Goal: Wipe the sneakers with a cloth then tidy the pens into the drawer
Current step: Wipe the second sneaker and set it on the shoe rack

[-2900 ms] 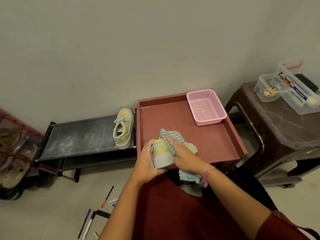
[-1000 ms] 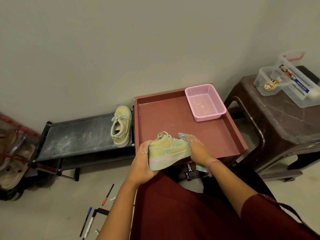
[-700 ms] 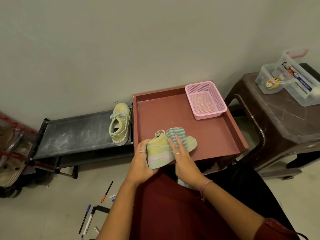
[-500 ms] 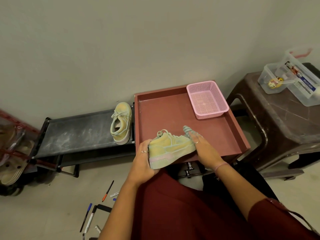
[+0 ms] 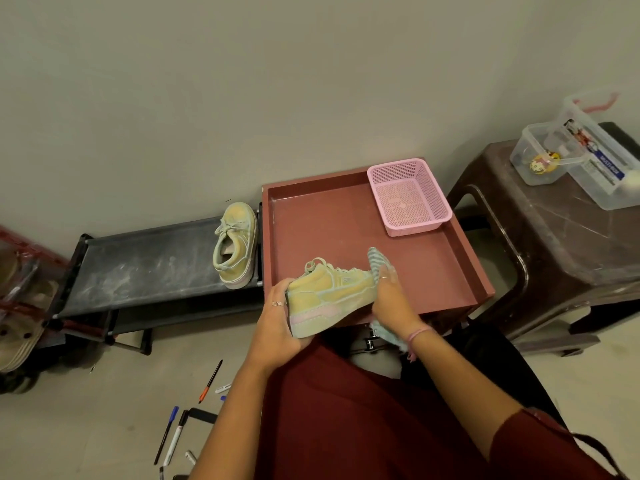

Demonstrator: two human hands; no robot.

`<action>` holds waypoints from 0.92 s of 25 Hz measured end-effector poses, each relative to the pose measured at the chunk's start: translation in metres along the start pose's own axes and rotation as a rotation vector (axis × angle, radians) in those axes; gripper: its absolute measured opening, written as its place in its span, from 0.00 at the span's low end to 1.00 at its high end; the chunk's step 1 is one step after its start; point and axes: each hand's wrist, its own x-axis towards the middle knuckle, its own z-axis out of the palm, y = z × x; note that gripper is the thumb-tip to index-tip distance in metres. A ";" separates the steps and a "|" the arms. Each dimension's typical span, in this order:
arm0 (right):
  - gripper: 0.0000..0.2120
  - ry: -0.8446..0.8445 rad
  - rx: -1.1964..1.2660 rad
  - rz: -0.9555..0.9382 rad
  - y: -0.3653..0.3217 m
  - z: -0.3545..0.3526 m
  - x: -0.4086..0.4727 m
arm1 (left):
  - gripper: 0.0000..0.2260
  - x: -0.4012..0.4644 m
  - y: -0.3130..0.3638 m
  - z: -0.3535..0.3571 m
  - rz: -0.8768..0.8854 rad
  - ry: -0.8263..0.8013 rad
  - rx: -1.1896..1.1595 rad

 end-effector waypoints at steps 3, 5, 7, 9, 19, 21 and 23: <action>0.38 0.053 0.046 0.015 -0.034 0.032 -0.039 | 0.40 0.003 -0.001 0.001 -0.032 0.013 -0.009; 0.40 0.020 0.048 -0.175 -0.045 0.035 -0.059 | 0.41 0.005 -0.002 0.001 -0.044 0.011 -0.012; 0.40 0.024 -0.039 -0.295 -0.028 0.024 -0.041 | 0.41 0.004 -0.003 0.001 -0.048 0.008 -0.018; 0.35 0.038 -0.097 -0.186 -0.023 0.012 -0.012 | 0.41 0.003 -0.003 0.003 -0.027 0.004 -0.009; 0.32 0.083 -0.056 -0.204 -0.037 0.014 -0.007 | 0.39 0.006 0.000 0.009 0.007 0.018 -0.002; 0.37 0.011 0.022 -0.305 -0.055 0.032 -0.035 | 0.41 0.011 -0.001 0.007 -0.026 0.012 -0.004; 0.43 -0.082 0.017 -0.477 -0.051 0.037 -0.058 | 0.43 0.011 -0.006 0.004 -0.057 0.004 -0.014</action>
